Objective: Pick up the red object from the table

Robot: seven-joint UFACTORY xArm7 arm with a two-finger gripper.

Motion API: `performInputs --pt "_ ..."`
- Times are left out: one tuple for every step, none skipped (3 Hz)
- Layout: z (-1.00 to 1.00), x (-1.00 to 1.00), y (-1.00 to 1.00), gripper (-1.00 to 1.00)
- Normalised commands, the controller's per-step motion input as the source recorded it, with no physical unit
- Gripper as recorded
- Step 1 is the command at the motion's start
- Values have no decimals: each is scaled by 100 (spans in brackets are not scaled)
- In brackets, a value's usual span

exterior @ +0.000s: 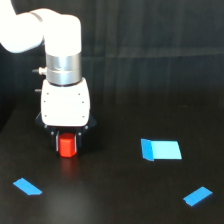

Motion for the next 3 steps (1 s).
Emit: performInputs --pt "72 12 -24 -94" --pt "77 33 -12 -100" --pt "90 23 -15 -98"
